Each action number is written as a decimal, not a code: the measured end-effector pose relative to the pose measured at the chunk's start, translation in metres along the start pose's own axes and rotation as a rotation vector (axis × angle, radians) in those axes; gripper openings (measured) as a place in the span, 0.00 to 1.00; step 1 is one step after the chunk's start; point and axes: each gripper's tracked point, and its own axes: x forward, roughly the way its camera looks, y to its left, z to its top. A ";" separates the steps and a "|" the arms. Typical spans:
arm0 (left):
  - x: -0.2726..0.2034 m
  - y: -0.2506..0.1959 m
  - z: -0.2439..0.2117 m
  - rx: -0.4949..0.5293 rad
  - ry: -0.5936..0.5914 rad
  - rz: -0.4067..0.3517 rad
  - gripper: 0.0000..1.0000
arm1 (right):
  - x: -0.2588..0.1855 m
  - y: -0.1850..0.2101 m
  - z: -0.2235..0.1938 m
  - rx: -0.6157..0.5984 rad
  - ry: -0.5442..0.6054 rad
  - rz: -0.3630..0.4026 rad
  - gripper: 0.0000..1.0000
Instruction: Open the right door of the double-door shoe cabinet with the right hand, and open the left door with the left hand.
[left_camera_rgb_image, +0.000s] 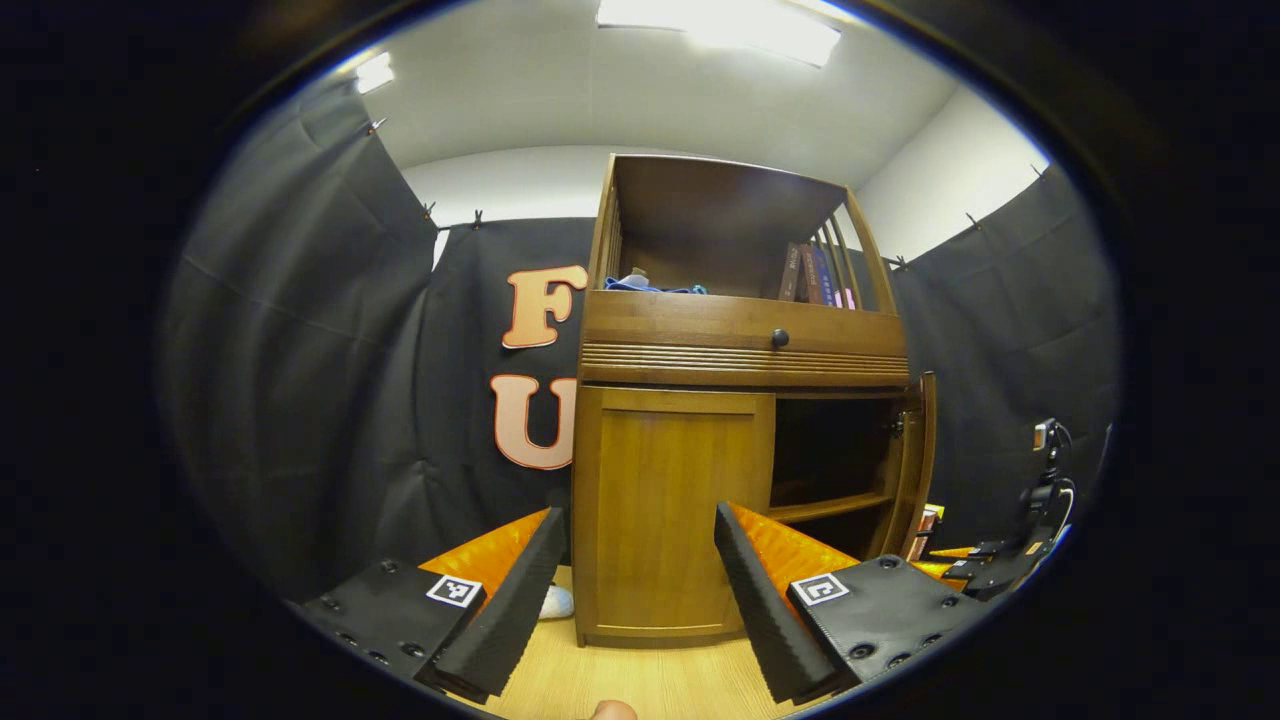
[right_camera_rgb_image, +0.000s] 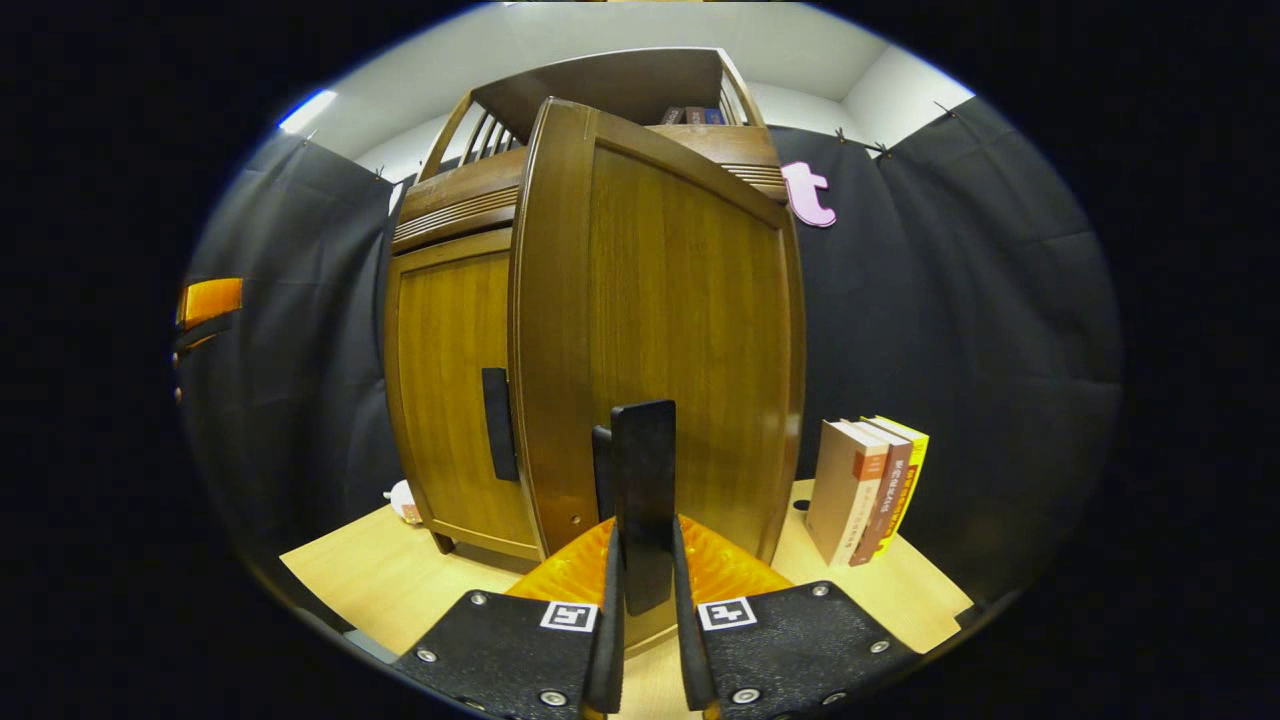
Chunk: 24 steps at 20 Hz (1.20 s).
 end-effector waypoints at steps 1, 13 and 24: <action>0.000 -0.003 0.000 -0.001 0.000 -0.006 0.96 | -0.007 -0.008 0.001 -0.001 0.000 -0.013 0.15; 0.000 -0.043 -0.004 -0.007 0.013 -0.066 0.95 | -0.040 -0.068 0.002 -0.025 -0.012 -0.091 0.11; 0.007 -0.066 -0.012 0.005 0.028 -0.087 0.94 | -0.049 -0.112 0.002 -0.042 -0.017 -0.115 0.06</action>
